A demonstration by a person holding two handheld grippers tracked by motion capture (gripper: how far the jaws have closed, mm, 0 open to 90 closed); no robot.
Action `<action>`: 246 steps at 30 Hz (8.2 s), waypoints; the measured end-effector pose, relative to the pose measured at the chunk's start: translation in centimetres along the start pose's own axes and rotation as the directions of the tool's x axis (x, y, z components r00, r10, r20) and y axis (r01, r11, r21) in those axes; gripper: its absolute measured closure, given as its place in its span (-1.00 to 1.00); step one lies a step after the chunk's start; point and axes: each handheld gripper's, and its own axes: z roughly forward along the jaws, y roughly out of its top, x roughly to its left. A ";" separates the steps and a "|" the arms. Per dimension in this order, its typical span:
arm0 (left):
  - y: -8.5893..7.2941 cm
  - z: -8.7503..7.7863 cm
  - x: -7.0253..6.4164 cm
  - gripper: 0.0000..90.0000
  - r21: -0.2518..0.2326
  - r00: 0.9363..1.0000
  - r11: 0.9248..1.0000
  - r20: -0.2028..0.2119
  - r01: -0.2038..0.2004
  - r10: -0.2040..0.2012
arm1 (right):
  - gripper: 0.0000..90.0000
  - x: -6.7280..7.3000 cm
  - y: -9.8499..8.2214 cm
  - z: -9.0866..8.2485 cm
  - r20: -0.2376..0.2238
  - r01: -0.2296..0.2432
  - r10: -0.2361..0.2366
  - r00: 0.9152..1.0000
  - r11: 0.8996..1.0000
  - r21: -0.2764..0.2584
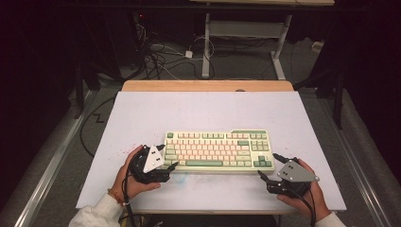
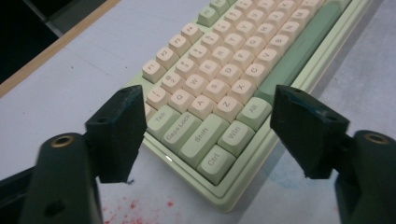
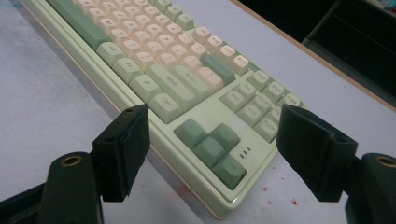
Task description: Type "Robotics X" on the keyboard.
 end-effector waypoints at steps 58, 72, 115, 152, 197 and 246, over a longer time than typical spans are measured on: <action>5.2 5.9 -2.6 0.91 0.123 0.970 0.985 0.228 -0.119 0.088 | -0.42 0.0 -0.2 0.3 -0.006 0.006 -0.006 1.000 1.000 0.018; 6.1 7.2 -3.2 0.91 0.142 0.962 0.978 0.247 -0.152 0.114 | -0.42 0.1 -0.2 0.2 -0.012 0.011 -0.011 1.000 1.000 0.018; 6.6 5.4 -2.0 0.87 0.084 0.974 0.988 0.201 -0.126 0.107 | -0.42 0.1 -0.2 0.2 -0.013 0.013 -0.013 1.000 1.000 0.021; 5.4 3.5 -1.2 -0.57 -0.012 0.996 0.996 0.004 -0.085 0.085 | -0.41 -0.2 -0.1 0.0 -0.009 -0.002 0.002 1.000 1.000 0.022; -1.4 0.6 -0.1 -0.54 0.067 0.998 0.998 -0.060 -0.018 0.022 | 0.24 -0.4 1.2 0.6 -0.069 -0.022 0.024 0.997 0.999 0.033; -2.1 1.1 -0.2 -0.55 0.129 0.999 0.991 -0.033 -0.021 0.025 | 1.00 -0.4 4.1 8.0 -0.216 0.025 0.014 0.976 0.983 0.179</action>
